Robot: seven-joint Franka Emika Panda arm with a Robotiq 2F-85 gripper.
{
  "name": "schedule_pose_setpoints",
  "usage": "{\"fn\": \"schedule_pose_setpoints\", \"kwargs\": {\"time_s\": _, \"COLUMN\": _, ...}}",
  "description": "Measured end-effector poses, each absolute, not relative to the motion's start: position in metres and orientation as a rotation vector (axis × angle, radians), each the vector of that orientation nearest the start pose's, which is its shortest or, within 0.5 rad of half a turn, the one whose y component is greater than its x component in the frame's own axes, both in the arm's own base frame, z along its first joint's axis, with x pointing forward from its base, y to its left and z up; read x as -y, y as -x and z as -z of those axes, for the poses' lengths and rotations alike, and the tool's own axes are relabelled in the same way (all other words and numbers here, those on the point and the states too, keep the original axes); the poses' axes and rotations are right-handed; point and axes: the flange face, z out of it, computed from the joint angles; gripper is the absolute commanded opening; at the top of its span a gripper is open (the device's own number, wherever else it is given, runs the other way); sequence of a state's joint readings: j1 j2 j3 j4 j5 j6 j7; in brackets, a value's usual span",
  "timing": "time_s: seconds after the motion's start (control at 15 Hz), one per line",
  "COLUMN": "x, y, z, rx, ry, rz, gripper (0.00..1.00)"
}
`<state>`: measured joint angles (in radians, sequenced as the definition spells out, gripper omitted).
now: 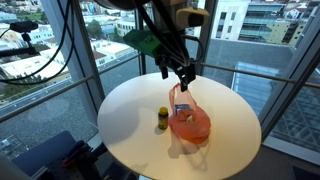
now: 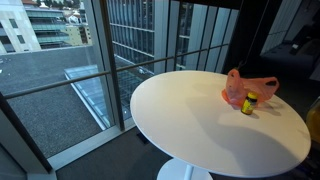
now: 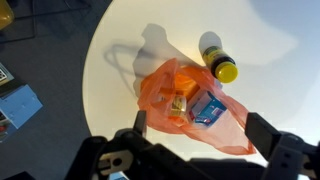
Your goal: Pick up the mentos packet from the orange plastic and put it on the table
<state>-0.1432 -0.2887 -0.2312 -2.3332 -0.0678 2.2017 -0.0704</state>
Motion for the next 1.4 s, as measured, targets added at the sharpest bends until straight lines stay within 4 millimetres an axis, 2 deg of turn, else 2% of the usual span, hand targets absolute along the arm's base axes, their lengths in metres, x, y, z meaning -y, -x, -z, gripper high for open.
{"fn": "schedule_pose_setpoints", "kwargs": {"time_s": 0.33, "x": 0.195, "y": -0.464, "z": -0.436, "rx": -0.511, "ry": 3.141, "rz": 0.233, "gripper": 1.00}}
{"fn": "schedule_pose_setpoints", "kwargs": {"time_s": 0.67, "x": 0.206, "y": -0.481, "z": -0.413, "rx": -0.578, "ry": 3.147, "rz": 0.219, "gripper": 1.00}}
{"fn": "schedule_pose_setpoints", "kwargs": {"time_s": 1.4, "x": 0.209, "y": -0.488, "z": -0.414, "rx": -0.612, "ry": 3.146, "rz": 0.228, "gripper": 1.00}}
